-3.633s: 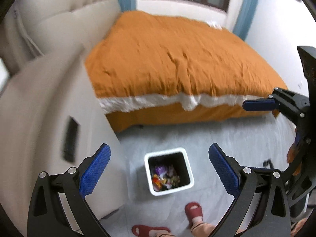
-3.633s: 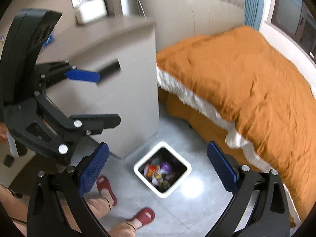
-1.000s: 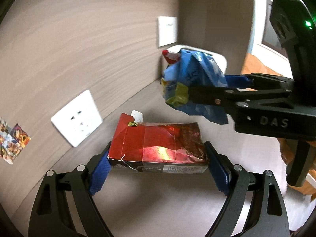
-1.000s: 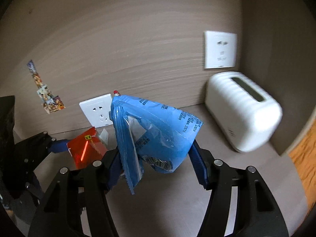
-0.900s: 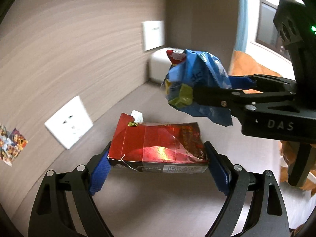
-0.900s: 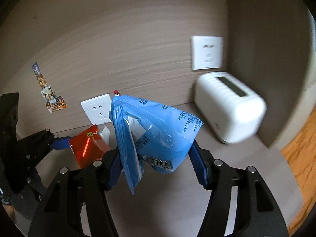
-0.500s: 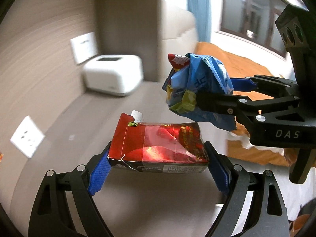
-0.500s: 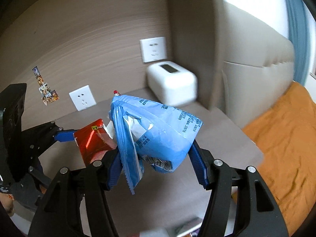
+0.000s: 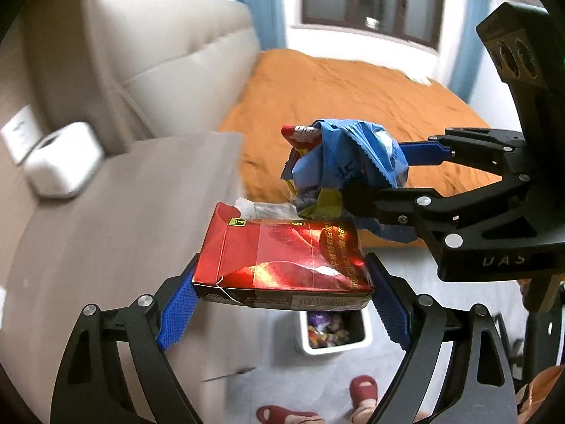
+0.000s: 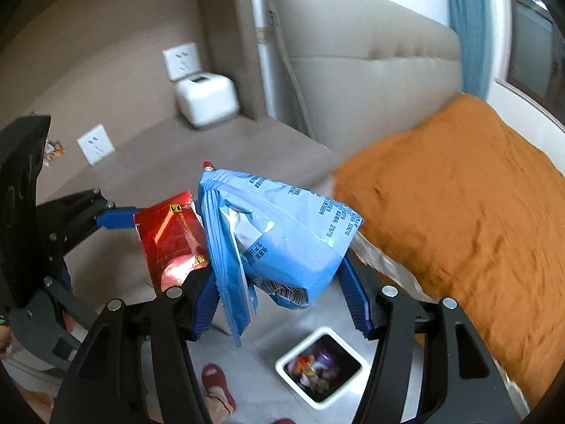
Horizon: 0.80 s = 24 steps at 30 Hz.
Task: Collect trash
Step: 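Carry the red box and blue bag over the white bin and open both tools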
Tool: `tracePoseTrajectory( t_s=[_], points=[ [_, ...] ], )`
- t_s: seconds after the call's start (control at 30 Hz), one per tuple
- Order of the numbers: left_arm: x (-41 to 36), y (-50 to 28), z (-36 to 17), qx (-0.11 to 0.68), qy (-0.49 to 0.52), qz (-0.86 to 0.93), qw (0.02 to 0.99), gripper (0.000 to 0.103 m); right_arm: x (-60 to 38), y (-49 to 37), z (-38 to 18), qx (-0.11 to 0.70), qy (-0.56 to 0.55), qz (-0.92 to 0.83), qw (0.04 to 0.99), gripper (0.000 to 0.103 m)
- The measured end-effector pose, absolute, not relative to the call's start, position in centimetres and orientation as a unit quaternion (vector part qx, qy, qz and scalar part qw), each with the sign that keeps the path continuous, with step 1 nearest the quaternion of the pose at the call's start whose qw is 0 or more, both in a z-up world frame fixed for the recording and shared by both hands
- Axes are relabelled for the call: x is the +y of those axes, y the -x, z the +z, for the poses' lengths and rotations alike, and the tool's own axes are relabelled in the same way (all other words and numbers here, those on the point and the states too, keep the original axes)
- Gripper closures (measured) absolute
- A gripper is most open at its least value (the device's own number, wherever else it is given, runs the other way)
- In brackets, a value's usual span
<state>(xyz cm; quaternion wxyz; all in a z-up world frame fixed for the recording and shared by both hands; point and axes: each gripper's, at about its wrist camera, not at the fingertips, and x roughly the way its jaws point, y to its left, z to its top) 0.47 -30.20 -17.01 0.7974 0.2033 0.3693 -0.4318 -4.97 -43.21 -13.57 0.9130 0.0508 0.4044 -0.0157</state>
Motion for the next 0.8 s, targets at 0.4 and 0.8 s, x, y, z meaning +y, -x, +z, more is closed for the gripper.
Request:
tracePoseTrajectory(
  t_s=[0.4,0.8],
  points=[
    [-38.0,1.8,-29.9,0.408,-0.292,-0.493,0.711,0.018,-49.5,10.8,-25.0,0.501,-0.064,-0.086,0.859,0.041],
    [-43.2,0.3,-50.9,0.48,-0.344,-0.513,0.623,0.018,-50.2,9.9,-45.2,0.608,-0.035,-0.047,0.792,0.042]
  ],
)
